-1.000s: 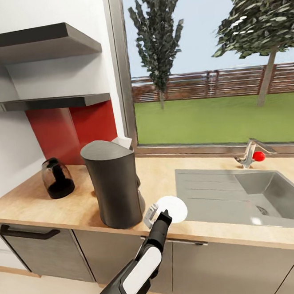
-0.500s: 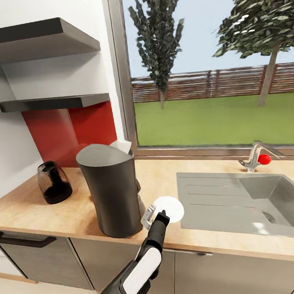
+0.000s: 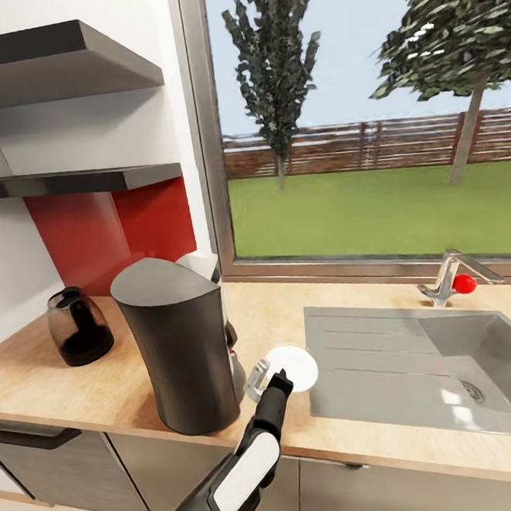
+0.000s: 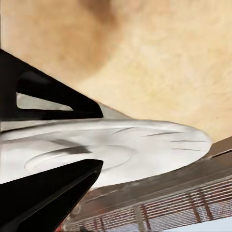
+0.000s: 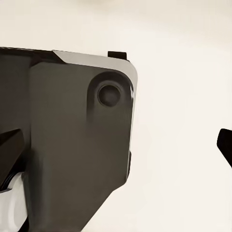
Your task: Set up a coffee station on the kitchen countertop: keep the coffee maker on the countertop, move the bottle of coffee from the kitchen shelf to the counter next to the coffee maker, place a paper coffee filter on top of the coffee maker, put the saucer next to the coffee maker with the coffee cup on the saucer, and place the electric kettle next to the coffee maker.
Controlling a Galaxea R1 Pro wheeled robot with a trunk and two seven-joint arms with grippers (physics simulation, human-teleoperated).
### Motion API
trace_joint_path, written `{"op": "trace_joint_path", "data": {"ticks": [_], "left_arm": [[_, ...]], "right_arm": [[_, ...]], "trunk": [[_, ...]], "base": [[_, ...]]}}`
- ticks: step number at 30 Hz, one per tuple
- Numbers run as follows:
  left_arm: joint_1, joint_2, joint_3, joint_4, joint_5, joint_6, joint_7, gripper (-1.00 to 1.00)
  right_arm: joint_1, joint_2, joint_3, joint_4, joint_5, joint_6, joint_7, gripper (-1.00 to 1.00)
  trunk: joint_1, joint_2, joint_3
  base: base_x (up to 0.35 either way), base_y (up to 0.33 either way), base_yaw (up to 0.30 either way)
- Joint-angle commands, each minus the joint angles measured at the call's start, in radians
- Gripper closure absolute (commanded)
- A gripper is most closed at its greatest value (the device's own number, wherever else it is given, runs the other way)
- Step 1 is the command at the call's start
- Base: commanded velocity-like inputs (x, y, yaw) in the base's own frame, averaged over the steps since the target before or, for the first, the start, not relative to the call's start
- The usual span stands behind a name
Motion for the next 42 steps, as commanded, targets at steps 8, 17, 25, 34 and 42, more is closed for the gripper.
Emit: {"op": "trace_joint_path", "data": {"ticks": [8,17,25,34,42], "left_arm": [[-0.002,0.0,-0.005,0.066,0.113,-0.01,-0.007,1.0],[-0.002,0.0,-0.006,0.067,0.117,-0.01,-0.007,1.0],[-0.002,0.0,-0.004,0.067,0.117,-0.032,-0.007,1.0],[-0.002,0.0,-0.004,0.067,0.116,-0.037,-0.007,-1.0],[-0.002,0.0,-0.004,0.067,0.119,-0.038,-0.007,-1.0]], "right_arm": [[0.0,-0.002,0.009,-0.001,-0.01,0.002,-0.001,-1.0],[0.0,0.001,0.01,-0.002,-0.01,0.001,-0.002,-1.0],[0.0,0.001,0.009,-0.002,-0.01,0.001,-0.002,-1.0],[0.0,0.001,0.009,-0.002,-0.01,0.001,-0.002,-1.0],[0.0,0.001,0.009,-0.002,-0.01,0.002,-0.002,-1.0]], "trunk": [[0.0,-0.002,-0.002],[0.0,-0.002,-0.002],[0.0,-0.002,-0.002],[0.0,-0.002,-0.002],[0.0,-0.002,-0.002]], "base": [[0.001,-0.001,0.0],[0.0,0.0,0.0],[0.0,0.0,0.0],[0.0,0.0,0.0],[0.0,0.0,0.0]]}}
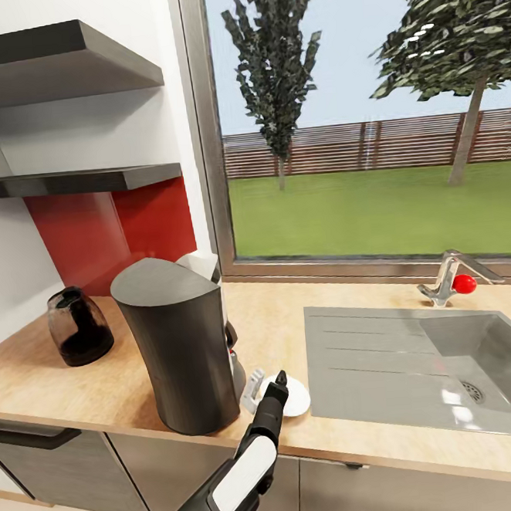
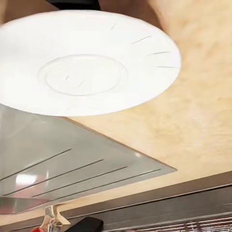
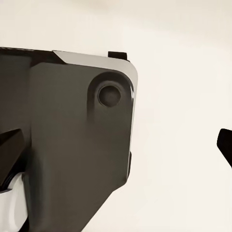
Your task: Set up a coffee station on the kitchen countertop: keep the coffee maker on the countertop, move the bottle of coffee from the kitchen shelf to the counter next to the coffee maker, place a paper coffee filter on top of the coffee maker, put the saucer next to the coffee maker with the coffee cup on the saucer, and place the electric kettle next to the coffee maker.
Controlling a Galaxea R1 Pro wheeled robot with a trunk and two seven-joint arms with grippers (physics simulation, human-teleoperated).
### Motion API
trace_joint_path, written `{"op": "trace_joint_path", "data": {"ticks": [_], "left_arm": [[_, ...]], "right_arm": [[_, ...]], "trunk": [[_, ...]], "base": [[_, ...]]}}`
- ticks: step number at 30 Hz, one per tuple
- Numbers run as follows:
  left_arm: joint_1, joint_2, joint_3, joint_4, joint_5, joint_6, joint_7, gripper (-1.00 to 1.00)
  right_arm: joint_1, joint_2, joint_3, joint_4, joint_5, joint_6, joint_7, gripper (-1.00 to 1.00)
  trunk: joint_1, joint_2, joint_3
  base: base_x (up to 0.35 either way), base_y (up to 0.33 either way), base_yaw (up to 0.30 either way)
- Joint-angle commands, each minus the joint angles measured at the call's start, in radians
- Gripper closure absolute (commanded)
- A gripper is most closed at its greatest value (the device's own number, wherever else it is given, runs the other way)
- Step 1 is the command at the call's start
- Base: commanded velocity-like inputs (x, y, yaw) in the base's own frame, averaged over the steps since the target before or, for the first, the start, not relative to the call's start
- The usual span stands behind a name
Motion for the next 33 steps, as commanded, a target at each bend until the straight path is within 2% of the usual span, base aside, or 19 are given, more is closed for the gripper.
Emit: {"op": "trace_joint_path", "data": {"ticks": [1,16,17,18,19,20,21,22,24,26,28,30,31,32,33], "left_arm": [[-0.001,0.0,-0.003,0.0,0.006,-0.007,0.003,-1.0],[0.0,0.0,-0.006,0.0,0.007,-0.009,0.003,-1.0],[0.058,0.0,-0.033,-0.004,-0.007,-0.009,-0.013,-1.0],[0.082,0.0,-0.051,-0.004,-0.019,-0.009,-0.039,-1.0],[0.141,0.0,-0.075,-0.003,-0.048,-0.009,-0.118,-1.0],[0.177,0.011,-0.081,-0.006,-0.065,-0.009,-0.167,-1.0],[0.215,0.029,-0.084,-0.01,-0.088,-0.009,-0.226,-1.0],[0.235,0.04,-0.085,-0.012,-0.101,-0.009,-0.259,-1.0],[0.308,0.092,-0.08,-0.018,-0.149,-0.009,-0.399,-1.0],[0.367,0.155,-0.077,-0.027,-0.174,-0.009,-0.544,-1.0],[0.416,0.232,-0.076,-0.031,-0.183,-0.009,-0.693,-1.0],[0.454,0.305,-0.074,-0.026,-0.182,-0.007,-0.802,-1.0],[0.476,0.359,-0.074,0.0,-0.175,-0.007,-0.854,-1.0],[0.482,0.376,-0.073,0.028,-0.173,-0.008,-0.867,-1.0],[0.484,0.382,-0.072,0.048,-0.172,-0.008,-0.871,-1.0]], "right_arm": [[0.0,0.0,0.008,-0.001,-0.01,0.002,-0.001,-1.0],[0.0,0.0,0.01,-0.001,-0.009,0.002,-0.001,-1.0],[0.0,0.0,0.01,-0.001,-0.009,0.002,-0.001,-1.0],[0.0,0.0,0.01,-0.001,-0.009,0.002,-0.001,-1.0],[0.0,0.0,0.01,-0.001,-0.008,0.002,-0.001,-1.0],[0.0,-0.001,0.01,-0.001,-0.008,0.002,-0.001,-1.0],[0.0,-0.001,0.01,-0.001,-0.008,0.002,-0.001,-1.0],[0.0,-0.001,0.01,-0.001,-0.008,0.002,-0.001,-1.0],[0.0,-0.001,0.01,-0.001,-0.008,0.002,-0.001,-1.0],[0.0,-0.002,0.01,-0.001,-0.007,0.001,0.0,-1.0],[0.0,-0.004,0.01,-0.001,-0.007,0.001,0.0,-1.0],[0.0,-0.004,0.01,-0.001,-0.007,0.001,0.0,-1.0],[0.0,-0.004,0.01,-0.001,-0.006,0.001,0.0,-1.0],[0.0,-0.004,0.01,-0.001,-0.006,0.001,0.0,-1.0],[0.0,-0.004,0.01,-0.001,-0.005,0.001,0.0,-1.0]], "trunk": [[0.0,-0.002,-0.002],[0.0,-0.002,-0.002],[0.0,-0.002,-0.002],[0.0,-0.002,-0.002],[0.0,-0.002,-0.002],[0.0,-0.002,-0.002],[0.0,-0.002,-0.002],[0.0,-0.002,-0.002],[0.0,-0.002,-0.002],[0.0,-0.002,-0.002],[0.0,-0.002,-0.002],[0.0,-0.002,-0.002],[0.0,-0.002,-0.002],[0.0,-0.002,-0.002],[0.0,-0.002,-0.002]], "base": [[0.0,0.0,0.0],[-0.221,0.168,0.0],[-0.042,0.035,0.0],[-0.021,0.018,0.0],[-0.007,0.006,0.0],[-0.004,0.004,0.0],[-0.003,0.002,0.0],[-0.002,0.002,0.0],[-0.001,0.001,0.0],[0.0,0.0,0.0],[0.0,0.0,0.0],[0.0,0.0,0.0],[0.0,0.0,0.0],[0.0,0.0,0.0],[0.0,0.0,0.0]]}}
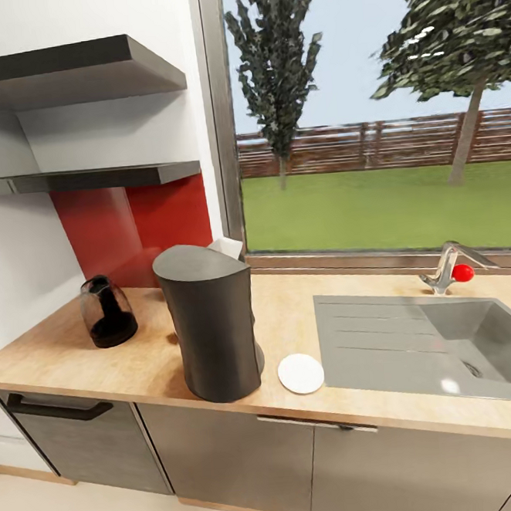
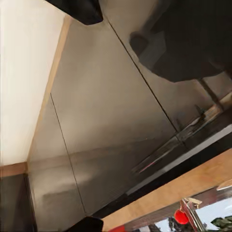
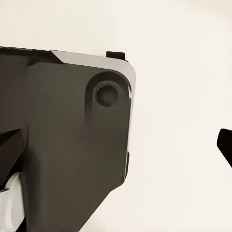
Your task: Set up a coffee station on the kitchen countertop: keep the coffee maker on the countertop, move the bottle of coffee from the kitchen shelf to the counter next to the coffee maker, place a paper coffee filter on top of the coffee maker, put the saucer next to the coffee maker with the coffee cup on the saucer, and place the electric kettle next to the coffee maker.
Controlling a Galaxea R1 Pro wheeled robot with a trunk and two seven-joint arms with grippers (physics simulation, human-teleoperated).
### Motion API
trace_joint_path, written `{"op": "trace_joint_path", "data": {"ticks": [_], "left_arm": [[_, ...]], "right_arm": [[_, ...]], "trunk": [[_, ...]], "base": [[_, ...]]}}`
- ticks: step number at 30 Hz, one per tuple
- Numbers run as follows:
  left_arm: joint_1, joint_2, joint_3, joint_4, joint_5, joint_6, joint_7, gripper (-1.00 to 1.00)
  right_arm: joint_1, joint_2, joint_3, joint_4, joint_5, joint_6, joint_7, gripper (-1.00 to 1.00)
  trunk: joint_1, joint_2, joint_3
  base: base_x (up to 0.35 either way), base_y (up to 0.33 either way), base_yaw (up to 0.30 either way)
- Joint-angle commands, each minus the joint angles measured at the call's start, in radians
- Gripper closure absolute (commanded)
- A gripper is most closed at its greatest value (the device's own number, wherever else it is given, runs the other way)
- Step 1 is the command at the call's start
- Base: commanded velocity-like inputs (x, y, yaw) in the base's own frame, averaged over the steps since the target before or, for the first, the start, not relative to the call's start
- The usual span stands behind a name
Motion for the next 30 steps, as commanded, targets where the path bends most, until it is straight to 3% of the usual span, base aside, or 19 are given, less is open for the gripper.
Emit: {"op": "trace_joint_path", "data": {"ticks": [1,4,6,9,10,14,17,18,19,22,23,24,27,30], "left_arm": [[-0.002,0.01,-0.005,0.048,0.011,-0.006,-0.009,-1.0],[-0.006,0.024,0.029,0.288,0.014,-0.008,-0.019,-1.0],[-0.009,0.023,0.082,0.426,0.01,-0.024,-0.02,-1.0],[-0.016,0.027,0.129,0.549,0.006,-0.077,-0.02,-1.0],[-0.034,0.043,0.144,0.625,0.004,-0.116,-0.02,-1.0],[-0.044,0.074,0.149,0.678,0.002,-0.131,-0.02,-1.0],[-0.047,0.09,0.15,0.69,-0.022,-0.131,-0.016,-1.0],[-0.05,0.093,0.151,0.693,-0.039,-0.131,-0.008,-1.0],[-0.065,0.093,0.149,0.705,-0.134,-0.13,0.122,-1.0],[-0.07,0.089,0.147,0.71,-0.231,-0.131,0.243,-1.0],[-0.072,0.087,0.147,0.71,-0.306,-0.13,0.306,-1.0],[-0.072,0.086,0.147,0.71,-0.345,-0.129,0.338,-1.0],[-0.073,0.085,0.146,0.707,-0.389,-0.13,0.372,-1.0],[-0.073,0.085,0.145,0.707,-0.391,-0.129,0.373,-1.0]], "right_arm": [[0.0,0.0,0.009,-0.001,-0.01,0.002,-0.001,-1.0],[0.0,-0.001,0.009,-0.001,-0.009,0.002,-0.001,-1.0],[0.0,-0.002,0.009,-0.001,-0.009,0.001,-0.002,-1.0],[0.0,0.0,0.009,-0.002,-0.01,0.001,-0.002,-1.0],[0.0,0.002,0.009,-0.002,-0.012,0.0,-0.002,-1.0],[0.0,0.004,0.007,-0.003,-0.013,-0.016,-0.002,-1.0],[0.0,0.005,0.007,-0.004,-0.015,-0.071,-0.002,-1.0],[0.0,0.005,0.006,-0.004,-0.015,-0.085,-0.003,-1.0],[0.0,0.01,-0.009,-0.005,-0.017,-0.104,-0.003,-1.0],[0.0,0.014,-0.042,-0.005,-0.017,-0.108,-0.002,-1.0],[0.0,0.016,-0.071,-0.006,-0.017,-0.109,-0.002,-1.0],[0.0,0.016,-0.088,-0.006,-0.017,-0.11,-0.002,-1.0],[0.0,0.01,-0.109,-0.004,-0.016,-0.112,-0.002,-1.0],[0.0,0.008,-0.112,-0.004,-0.016,-0.111,-0.002,-1.0]], "trunk": [[0.0,-0.002,-0.002],[0.0,-0.002,-0.002],[0.0,-0.002,-0.002],[0.0,-0.002,-0.002],[0.0,-0.002,-0.002],[0.0,-0.002,-0.002],[0.0,-0.002,-0.002],[0.0,-0.002,-0.002],[0.0,-0.002,-0.002],[0.0,-0.002,-0.001],[0.0,-0.002,-0.001],[0.0,-0.002,-0.001],[0.0,-0.002,-0.001],[0.0,-0.002,-0.001]], "base": [[0.0,0.0,0.0],[0.0,0.0,0.0],[0.0,0.0,0.0],[0.0,0.0,0.0],[0.0,0.0,0.0],[0.0,0.0,0.0],[0.0,0.0,0.0],[0.0,0.0,0.0],[0.0,0.0,-0.031],[0.0,0.0,-0.015],[0.0,0.0,-0.004],[0.018,0.053,-0.002],[0.072,0.18,-0.001],[0.119,0.288,0.0]]}}
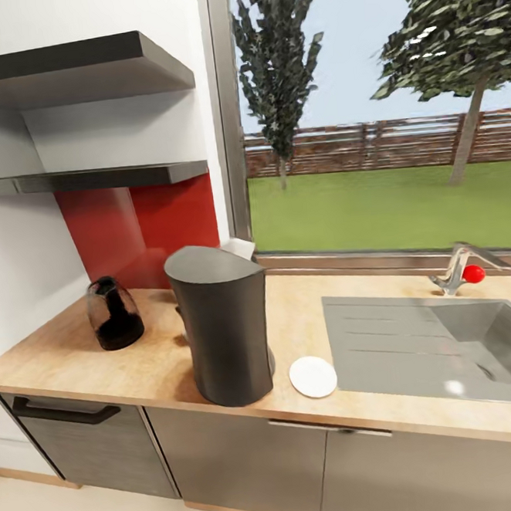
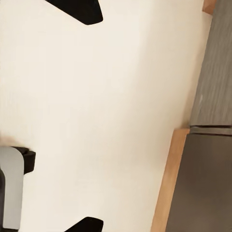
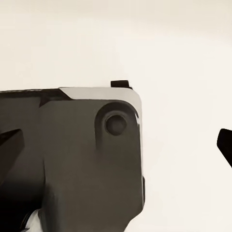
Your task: Set up a coffee station on the kitchen countertop: keep the coffee maker on the countertop, move the bottle of coffee from the kitchen shelf to the counter next to the coffee maker, place a paper coffee filter on top of the coffee maker, put the saucer next to the coffee maker with the coffee cup on the saucer, and place the electric kettle next to the coffee maker.
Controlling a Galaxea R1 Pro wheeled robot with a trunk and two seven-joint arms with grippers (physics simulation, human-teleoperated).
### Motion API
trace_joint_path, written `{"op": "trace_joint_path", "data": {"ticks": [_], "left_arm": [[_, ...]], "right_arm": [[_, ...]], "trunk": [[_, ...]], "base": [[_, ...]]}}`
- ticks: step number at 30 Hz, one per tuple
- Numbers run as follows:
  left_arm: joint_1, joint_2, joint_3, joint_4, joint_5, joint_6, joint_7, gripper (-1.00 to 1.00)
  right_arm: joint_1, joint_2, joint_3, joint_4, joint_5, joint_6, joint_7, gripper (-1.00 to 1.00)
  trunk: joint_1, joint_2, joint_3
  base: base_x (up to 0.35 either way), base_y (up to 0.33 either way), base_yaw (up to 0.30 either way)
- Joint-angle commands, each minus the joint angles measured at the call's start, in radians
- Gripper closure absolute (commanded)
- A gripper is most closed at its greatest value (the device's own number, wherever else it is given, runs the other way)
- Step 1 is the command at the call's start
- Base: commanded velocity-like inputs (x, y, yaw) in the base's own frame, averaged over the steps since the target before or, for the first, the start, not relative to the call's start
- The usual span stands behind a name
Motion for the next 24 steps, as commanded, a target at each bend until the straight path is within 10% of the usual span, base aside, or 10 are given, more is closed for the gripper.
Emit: {"op": "trace_joint_path", "data": {"ticks": [1,24], "left_arm": [[-0.001,0.0,-0.005,0.001,0.01,0.0,-0.006,-1.0],[-0.001,0.0,-0.006,0.005,0.008,0.0,-0.004,-1.0]], "right_arm": [[-0.001,0.0,0.008,0.001,-0.01,-0.003,-0.001,-1.0],[-0.001,-0.005,0.006,0.001,-0.01,-0.002,-0.001,-1.0]], "trunk": [[0.001,-0.002,-0.002],[0.001,-0.002,-0.002]], "base": [[0.12,0.29,0.0],[0.052,0.3,0.0]]}}
